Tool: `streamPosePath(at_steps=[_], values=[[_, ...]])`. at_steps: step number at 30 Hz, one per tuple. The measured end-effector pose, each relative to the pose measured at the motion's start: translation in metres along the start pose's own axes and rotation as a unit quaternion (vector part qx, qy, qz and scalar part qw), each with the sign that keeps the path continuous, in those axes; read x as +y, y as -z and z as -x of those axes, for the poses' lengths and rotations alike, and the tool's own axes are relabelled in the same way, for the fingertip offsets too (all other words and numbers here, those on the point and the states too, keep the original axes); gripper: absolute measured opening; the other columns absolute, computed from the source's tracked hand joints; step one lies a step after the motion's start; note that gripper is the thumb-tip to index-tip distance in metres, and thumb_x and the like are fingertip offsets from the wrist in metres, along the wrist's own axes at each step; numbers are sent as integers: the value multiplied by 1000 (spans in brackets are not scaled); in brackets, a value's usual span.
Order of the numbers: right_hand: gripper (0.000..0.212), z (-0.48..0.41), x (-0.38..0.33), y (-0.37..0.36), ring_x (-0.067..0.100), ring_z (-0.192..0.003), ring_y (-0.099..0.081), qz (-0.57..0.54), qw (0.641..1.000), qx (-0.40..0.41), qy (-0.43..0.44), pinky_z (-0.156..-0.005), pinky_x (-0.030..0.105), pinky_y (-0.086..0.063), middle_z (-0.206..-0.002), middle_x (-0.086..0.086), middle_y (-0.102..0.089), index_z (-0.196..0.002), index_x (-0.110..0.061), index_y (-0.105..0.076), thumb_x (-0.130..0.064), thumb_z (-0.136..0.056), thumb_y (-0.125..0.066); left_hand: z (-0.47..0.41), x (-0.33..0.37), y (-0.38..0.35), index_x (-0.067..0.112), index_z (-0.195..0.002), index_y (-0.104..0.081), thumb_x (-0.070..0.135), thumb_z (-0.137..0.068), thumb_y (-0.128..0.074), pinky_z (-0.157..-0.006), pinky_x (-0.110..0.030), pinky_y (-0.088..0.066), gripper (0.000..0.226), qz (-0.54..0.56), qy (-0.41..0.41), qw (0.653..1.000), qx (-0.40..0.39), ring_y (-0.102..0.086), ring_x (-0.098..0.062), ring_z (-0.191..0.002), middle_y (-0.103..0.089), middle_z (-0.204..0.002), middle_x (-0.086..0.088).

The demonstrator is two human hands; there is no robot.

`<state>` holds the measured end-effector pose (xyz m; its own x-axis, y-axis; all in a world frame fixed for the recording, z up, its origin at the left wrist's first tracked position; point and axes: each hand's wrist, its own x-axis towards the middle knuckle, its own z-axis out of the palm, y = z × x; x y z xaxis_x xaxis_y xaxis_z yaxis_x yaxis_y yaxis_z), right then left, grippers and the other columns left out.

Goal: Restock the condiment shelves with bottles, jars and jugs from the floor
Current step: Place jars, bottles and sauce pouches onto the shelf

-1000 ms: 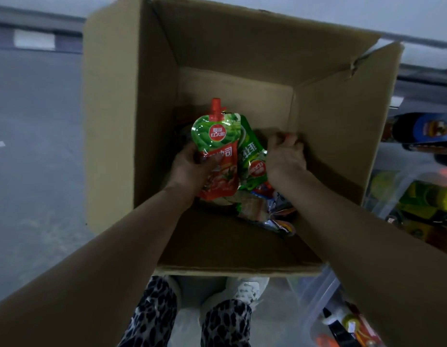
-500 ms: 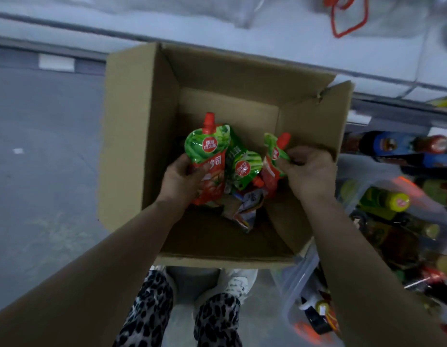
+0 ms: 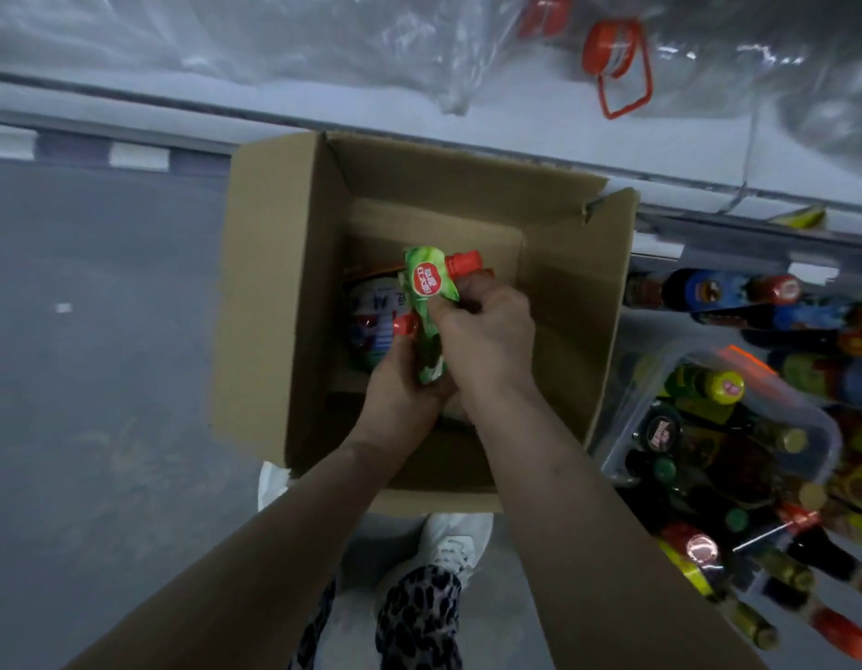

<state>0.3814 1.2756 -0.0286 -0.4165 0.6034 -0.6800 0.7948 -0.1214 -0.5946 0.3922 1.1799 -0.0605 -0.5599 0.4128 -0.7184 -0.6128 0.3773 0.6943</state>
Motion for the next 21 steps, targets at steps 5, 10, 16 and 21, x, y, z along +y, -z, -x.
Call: streamPosePath(at_steps=[5,10,16,21], values=[[8,1,4,-5,19,-92,-67,56,998,-30,-20,-83,35,-57,-93,2,-73,-90,-20,-73,-13,-85,-72,-2,-19,9,33,-136,-44,7,-88,-67,-103,-18,-44,59,10,-66,993,93,-54,8,-117,-59,-123,18],[23,-1,14,7,12,-85,-62,117,977,-177,-6,-71,26,-47,-84,-5,-69,-80,-24,-71,-5,-87,-60,-20,-18,32,17,-132,-60,4,-88,-67,-91,-8,-45,46,-179,-132,971,93,-62,-8,-111,-67,-114,6],[52,-14,27,39,17,-127,-48,153,980,-114,62,-104,45,-48,-125,-13,-54,-120,-43,-54,-23,-80,-80,-23,-3,48,20,-110,-66,21,-90,-70,-88,-46,-58,21,-119,-30,992,22,-67,-18,-105,-71,-111,-4],[44,1,27,66,10,-110,-68,11,966,-258,6,-96,37,-56,-118,-7,-72,-117,-28,-70,-29,-76,-83,1,37,59,19,-101,-70,27,-77,-78,-71,-34,-61,26,54,19,998,-30,-74,-19,-90,-77,-97,-2]])
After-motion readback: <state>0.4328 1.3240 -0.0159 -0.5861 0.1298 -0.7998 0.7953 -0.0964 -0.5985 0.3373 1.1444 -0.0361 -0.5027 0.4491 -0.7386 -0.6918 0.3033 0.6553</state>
